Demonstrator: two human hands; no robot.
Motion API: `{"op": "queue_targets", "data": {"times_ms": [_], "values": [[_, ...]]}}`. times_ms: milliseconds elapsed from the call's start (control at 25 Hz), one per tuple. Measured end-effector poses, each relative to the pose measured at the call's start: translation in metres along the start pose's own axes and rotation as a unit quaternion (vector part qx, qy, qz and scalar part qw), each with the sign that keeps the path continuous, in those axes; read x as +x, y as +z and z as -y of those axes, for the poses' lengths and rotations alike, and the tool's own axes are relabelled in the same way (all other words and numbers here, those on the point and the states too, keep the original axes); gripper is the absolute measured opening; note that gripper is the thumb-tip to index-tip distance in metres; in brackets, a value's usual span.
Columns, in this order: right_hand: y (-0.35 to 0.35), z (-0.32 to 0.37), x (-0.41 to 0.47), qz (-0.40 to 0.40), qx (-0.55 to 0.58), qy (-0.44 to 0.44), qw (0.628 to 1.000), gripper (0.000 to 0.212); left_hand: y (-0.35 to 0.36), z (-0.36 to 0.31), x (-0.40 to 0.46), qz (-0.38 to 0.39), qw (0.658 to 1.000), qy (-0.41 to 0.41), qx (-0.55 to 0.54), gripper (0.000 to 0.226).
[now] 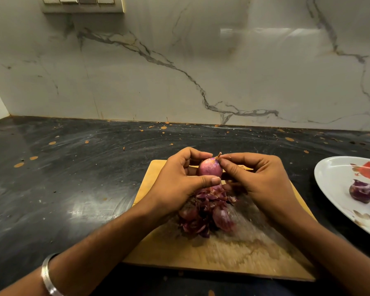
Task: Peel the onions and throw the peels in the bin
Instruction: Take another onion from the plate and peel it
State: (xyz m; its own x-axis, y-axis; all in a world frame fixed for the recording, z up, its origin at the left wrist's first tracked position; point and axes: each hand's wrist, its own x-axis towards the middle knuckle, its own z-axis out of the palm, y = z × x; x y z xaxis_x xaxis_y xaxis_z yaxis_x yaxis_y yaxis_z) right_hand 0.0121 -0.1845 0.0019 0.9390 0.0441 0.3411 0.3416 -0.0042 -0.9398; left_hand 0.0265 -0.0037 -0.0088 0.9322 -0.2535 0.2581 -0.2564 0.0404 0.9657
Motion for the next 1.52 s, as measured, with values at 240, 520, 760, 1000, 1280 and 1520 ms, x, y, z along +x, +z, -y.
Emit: {"op": "queue_targets", "data": {"times_ms": [240,520,760,1000,1280,1520], "values": [[-0.004,-0.002,0.002,-0.011,-0.126,-0.063,0.99,0.009,0.0,-0.002,-0.001,0.011,1.0,0.007,0.019,0.051],[0.004,-0.001,-0.003,-0.074,-0.234,-0.147,0.958,0.013,0.007,0.0,-0.004,0.006,0.999,0.009,0.04,0.048],[0.005,-0.005,-0.002,-0.095,-0.14,-0.074,0.983,0.011,0.006,0.0,-0.002,0.006,1.0,-0.008,-0.021,0.044],[0.004,-0.001,-0.003,-0.086,-0.017,0.006,0.996,0.012,0.003,0.001,0.002,0.026,0.995,-0.036,-0.093,0.037],[0.0,-0.003,0.0,-0.084,0.018,0.056,0.995,0.013,0.003,-0.001,0.004,0.044,0.982,-0.05,-0.179,0.042],[0.002,0.002,0.0,-0.029,-0.016,0.046,0.998,0.025,0.001,0.001,0.004,0.062,0.985,-0.043,-0.157,0.043]]}}
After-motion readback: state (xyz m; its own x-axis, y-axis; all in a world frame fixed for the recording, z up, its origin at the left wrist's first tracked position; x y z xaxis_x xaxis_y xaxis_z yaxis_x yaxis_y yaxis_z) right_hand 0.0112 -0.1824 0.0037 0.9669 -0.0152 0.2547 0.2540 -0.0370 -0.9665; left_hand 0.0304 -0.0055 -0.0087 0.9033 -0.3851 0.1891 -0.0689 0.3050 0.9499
